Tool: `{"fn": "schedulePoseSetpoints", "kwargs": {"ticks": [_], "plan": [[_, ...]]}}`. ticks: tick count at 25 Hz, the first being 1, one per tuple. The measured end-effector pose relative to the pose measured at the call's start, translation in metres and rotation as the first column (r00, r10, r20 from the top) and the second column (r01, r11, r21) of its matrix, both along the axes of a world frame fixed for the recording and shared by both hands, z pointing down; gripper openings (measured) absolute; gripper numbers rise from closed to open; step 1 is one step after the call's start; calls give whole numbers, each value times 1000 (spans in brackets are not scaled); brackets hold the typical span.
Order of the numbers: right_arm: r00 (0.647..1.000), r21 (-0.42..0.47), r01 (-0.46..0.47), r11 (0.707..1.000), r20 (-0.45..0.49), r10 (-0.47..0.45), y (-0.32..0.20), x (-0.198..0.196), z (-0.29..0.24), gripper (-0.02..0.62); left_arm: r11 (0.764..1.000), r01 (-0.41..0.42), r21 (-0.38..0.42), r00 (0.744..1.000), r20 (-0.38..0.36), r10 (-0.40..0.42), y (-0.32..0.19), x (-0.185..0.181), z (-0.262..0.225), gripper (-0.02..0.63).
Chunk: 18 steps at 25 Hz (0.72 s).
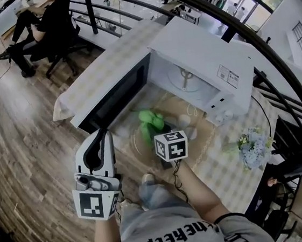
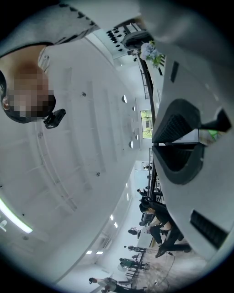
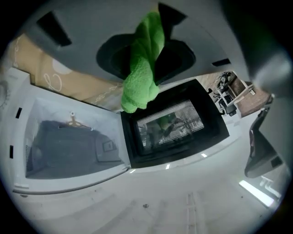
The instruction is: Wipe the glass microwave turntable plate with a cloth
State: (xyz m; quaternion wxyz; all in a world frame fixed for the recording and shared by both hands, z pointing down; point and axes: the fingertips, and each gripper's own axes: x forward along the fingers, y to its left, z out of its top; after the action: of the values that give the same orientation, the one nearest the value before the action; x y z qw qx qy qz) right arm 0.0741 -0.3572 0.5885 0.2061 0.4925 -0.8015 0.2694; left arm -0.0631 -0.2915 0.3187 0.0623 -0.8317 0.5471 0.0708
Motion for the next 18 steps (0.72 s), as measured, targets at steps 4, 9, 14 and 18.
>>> {"fn": "schedulePoseSetpoints", "kwargs": {"ticks": [4,9,14,18], "plan": [[999,-47,19,999,-34,-21,-12,-19,20,114,1000,17,5,1000,12,-17,-1,-3,-1,20],[989,-108,65,992,-124,-78,-21,-43,48,112,999,37,-24,999,36,-36,1,-11,8,20],[972,-112,105,988,-198,-125,-21,-45,60,106,998,64,-7,997,34,-64,-2,-17,2,20],[974,-111,65,992,-207,-87,-23,-24,61,103,999,50,-4,998,31,-49,-2,-12,1,20]]}}
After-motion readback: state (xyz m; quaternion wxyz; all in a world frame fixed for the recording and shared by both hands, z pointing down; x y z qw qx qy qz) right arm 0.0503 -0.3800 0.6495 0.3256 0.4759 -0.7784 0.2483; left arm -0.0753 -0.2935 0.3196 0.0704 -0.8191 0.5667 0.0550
